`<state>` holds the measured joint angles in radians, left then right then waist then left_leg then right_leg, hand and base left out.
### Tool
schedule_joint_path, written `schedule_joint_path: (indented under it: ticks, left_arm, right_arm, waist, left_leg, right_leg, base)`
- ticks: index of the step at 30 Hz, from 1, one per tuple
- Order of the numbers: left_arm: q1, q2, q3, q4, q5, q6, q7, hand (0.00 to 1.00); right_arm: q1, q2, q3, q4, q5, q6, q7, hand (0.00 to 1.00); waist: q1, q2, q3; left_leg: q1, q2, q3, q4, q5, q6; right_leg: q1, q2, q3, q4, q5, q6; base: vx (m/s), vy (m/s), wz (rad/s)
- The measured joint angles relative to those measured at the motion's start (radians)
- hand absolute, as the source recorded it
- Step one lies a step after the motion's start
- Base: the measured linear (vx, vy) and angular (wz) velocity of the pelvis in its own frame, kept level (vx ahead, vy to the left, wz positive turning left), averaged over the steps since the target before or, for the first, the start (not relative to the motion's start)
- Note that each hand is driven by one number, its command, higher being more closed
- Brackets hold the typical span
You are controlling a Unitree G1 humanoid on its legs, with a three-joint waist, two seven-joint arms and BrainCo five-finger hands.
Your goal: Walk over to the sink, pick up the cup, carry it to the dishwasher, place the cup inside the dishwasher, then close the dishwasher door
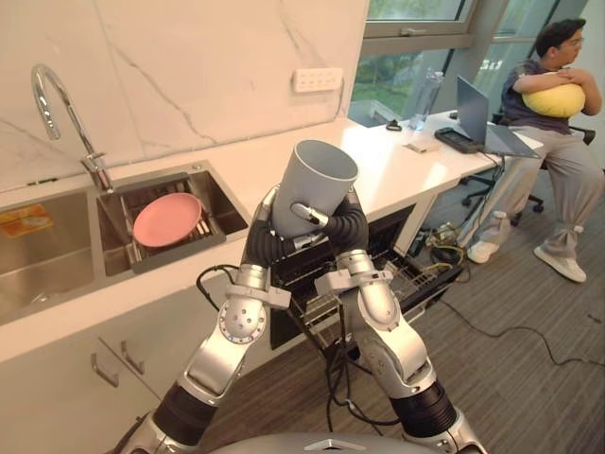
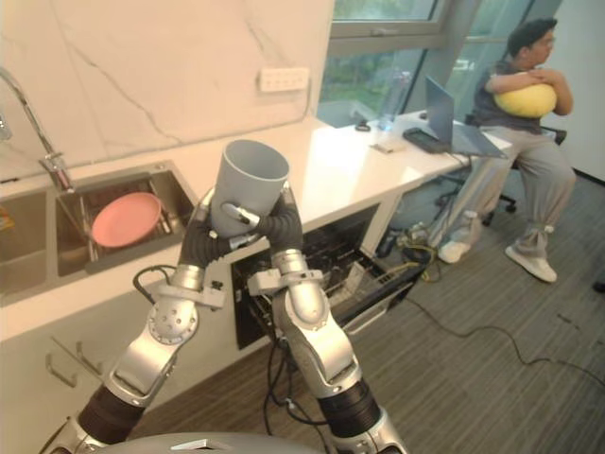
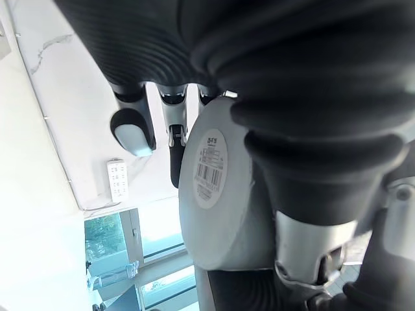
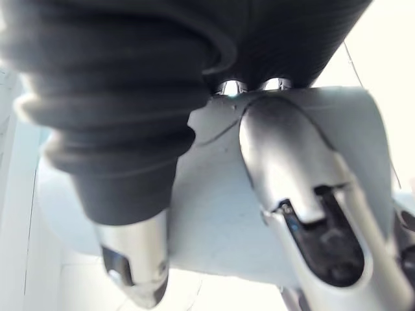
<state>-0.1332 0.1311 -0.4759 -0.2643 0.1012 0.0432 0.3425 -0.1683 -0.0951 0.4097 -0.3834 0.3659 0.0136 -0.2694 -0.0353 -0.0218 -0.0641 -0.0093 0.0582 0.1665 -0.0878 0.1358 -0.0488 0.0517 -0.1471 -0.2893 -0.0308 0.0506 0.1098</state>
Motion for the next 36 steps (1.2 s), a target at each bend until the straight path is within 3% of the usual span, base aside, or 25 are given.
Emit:
schedule_joint_path:
  ticks: [28, 29, 36]
  left_arm:
    - [0.007, 0.006, 0.0, -0.003, -0.003, -0.007, 0.0, 1.0]
    - [0.007, 0.006, 0.0, -0.003, -0.012, -0.007, 0.0, 0.0]
    - [0.014, 0.007, -0.006, -0.002, -0.043, -0.007, -0.019, 0.0]
  right_arm:
    - [0.0, 0.0, 0.013, 0.014, -0.059, -0.033, -0.007, 1.0]
    - [0.0, 0.0, 0.018, 0.014, -0.06, -0.035, -0.017, 1.0]
    - [0.0, 0.002, 0.022, 0.03, -0.098, -0.038, -0.039, 1.0]
  waist:
    - [0.007, 0.007, 0.018]
    - [0.008, 0.006, 0.019]
    - [0.01, 0.004, 0.022]
  left_leg:
    - [-0.007, 0.001, -0.002, 0.0, 0.002, -0.001]
    - [-0.007, 0.001, -0.002, 0.0, 0.002, -0.001]
    - [-0.007, 0.001, -0.003, 0.0, 0.003, -0.001]
  right_leg:
    - [-0.009, 0.001, 0.0, 0.004, 0.0, 0.0]
    - [-0.009, 0.001, 0.0, 0.004, 0.0, 0.0]
    - [-0.009, 0.001, -0.001, 0.007, 0.0, 0.0]
  base:
    - [0.0, 0.0, 0.0]
    - [0.0, 0.0, 0.0]
    - [0.0, 0.0, 0.0]
